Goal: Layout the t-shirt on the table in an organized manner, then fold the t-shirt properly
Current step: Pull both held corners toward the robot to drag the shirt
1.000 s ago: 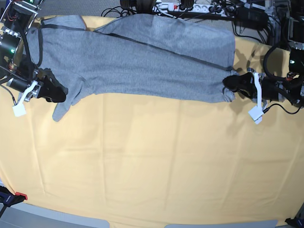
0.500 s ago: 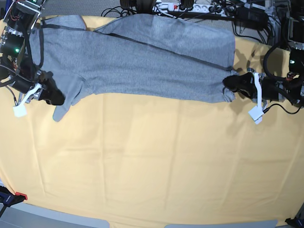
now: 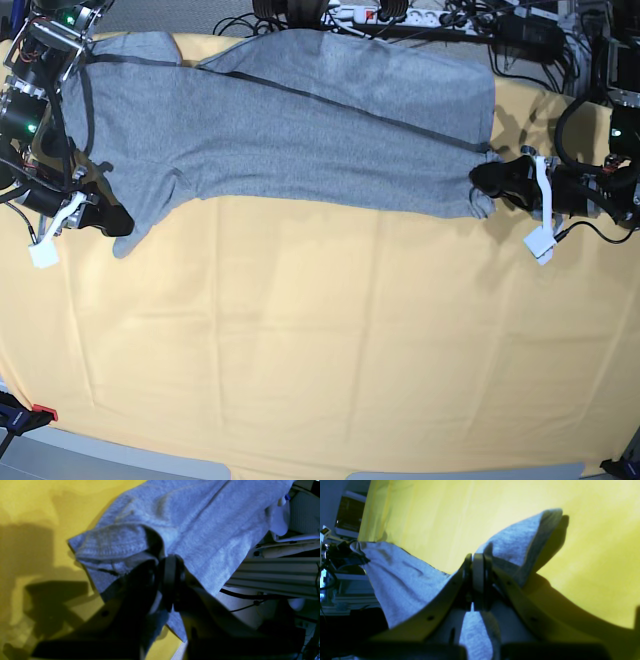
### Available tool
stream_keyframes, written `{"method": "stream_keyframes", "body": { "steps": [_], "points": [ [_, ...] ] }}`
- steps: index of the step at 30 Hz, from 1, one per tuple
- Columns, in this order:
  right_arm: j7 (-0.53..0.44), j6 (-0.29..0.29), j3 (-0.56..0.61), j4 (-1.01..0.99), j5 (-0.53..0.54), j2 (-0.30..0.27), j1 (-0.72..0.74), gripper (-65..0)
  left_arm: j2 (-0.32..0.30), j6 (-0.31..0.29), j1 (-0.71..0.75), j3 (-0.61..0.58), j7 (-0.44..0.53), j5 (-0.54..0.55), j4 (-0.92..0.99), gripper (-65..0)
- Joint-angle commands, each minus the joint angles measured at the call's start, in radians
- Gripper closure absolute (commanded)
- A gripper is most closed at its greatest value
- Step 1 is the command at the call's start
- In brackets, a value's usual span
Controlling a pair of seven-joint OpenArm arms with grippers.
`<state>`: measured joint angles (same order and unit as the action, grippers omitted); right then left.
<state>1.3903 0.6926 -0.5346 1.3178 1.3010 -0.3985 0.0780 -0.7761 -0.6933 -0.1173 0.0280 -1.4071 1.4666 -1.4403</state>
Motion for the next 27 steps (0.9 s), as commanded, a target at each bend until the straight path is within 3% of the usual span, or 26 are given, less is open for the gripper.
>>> {"method": "stream_keyframes", "body": {
  "steps": [1,4,8,10,13,18,23,25,27],
  "points": [
    [-0.003,0.006,-0.006,0.016,0.029,-0.021,0.019,0.0,-0.024,-0.005,-0.019,0.012,0.011,0.017,-0.013,0.0],
    [0.006,0.006,-0.006,0.016,0.029,-0.02,0.019,-0.3,-0.024,-0.005,-0.019,0.012,0.011,0.017,-0.013,0.0],
    [0.006,0.006,-0.006,0.016,0.027,-0.018,0.013,-27.4,-0.024,-0.005,-0.019,0.012,0.011,0.017,-0.013,0.0],
    [0.006,0.006,-0.006,0.016,0.025,-0.016,0.013,-33.9,-0.024,-0.005,-0.019,0.012,0.011,0.017,-0.013,0.0],
    [0.006,0.006,0.012,0.015,0.003,-0.014,0.013,-33.9,-0.024,-0.005,-0.019,0.012,0.011,0.017,-0.013,0.0],
    [-0.019,0.006,0.089,0.015,-0.146,-0.011,0.014,-33.9,-0.024,-0.005,-0.019,0.012,0.011,0.017,-0.013,0.0],
    [-0.029,0.006,0.115,0.015,-0.147,-0.013,0.016,-32.9,-0.024,-0.005,-0.019,0.012,0.011,0.017,-0.013,0.0],
    [-0.028,0.006,0.114,0.015,-0.147,-0.015,0.021,-23.9,-0.024,-0.005,-0.019,0.012,0.011,0.017,-0.013,0.0],
    [-0.028,0.006,0.114,0.016,-0.146,-0.021,0.022,-7.2,-0.024,-0.005,-0.019,0.012,0.011,0.017,-0.013,0.0]
  ]
}}
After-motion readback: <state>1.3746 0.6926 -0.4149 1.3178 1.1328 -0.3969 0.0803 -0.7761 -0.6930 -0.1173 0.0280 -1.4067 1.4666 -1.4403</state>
